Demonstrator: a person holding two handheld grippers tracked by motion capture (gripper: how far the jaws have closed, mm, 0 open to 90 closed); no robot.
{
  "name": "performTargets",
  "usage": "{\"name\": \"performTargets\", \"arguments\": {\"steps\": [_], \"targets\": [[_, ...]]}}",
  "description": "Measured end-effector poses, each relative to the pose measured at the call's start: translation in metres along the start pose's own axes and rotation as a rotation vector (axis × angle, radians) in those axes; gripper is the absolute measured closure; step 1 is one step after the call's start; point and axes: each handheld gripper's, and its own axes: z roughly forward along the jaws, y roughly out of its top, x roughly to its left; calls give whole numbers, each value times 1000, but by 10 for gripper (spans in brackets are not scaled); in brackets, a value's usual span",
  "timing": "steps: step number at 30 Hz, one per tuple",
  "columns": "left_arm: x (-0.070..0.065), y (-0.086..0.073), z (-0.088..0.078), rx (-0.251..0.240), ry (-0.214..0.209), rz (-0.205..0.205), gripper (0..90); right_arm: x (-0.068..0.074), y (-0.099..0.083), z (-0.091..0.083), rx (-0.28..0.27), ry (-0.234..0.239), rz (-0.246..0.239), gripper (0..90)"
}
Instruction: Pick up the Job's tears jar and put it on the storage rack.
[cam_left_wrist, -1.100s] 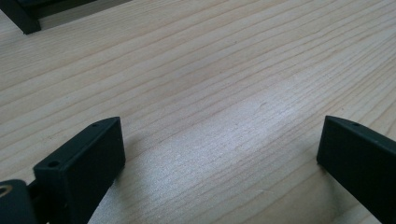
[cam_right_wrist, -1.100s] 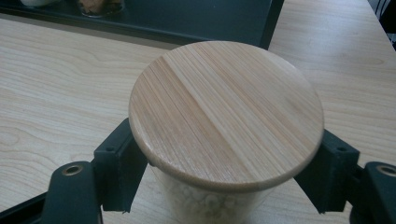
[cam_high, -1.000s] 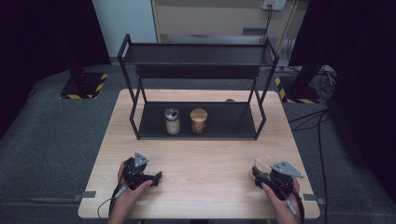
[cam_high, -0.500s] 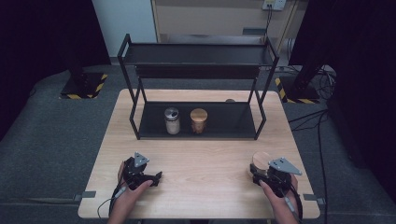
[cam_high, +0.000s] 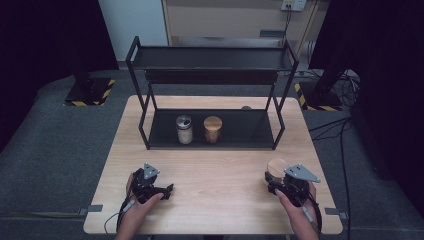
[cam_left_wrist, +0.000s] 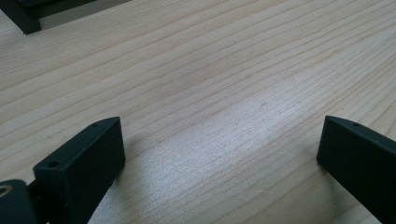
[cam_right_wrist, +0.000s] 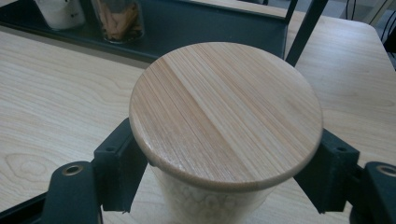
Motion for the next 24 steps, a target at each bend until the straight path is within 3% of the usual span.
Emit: {"name": "performTargets", "arguments": {"steps": [15, 24], "targets": [[0, 0, 0, 0, 0, 0, 0, 4, 21, 9, -13, 11, -33, 259], [0, 0, 0, 0, 0, 0, 0, 4, 26, 17, -13, 23, -22, 260]]}}
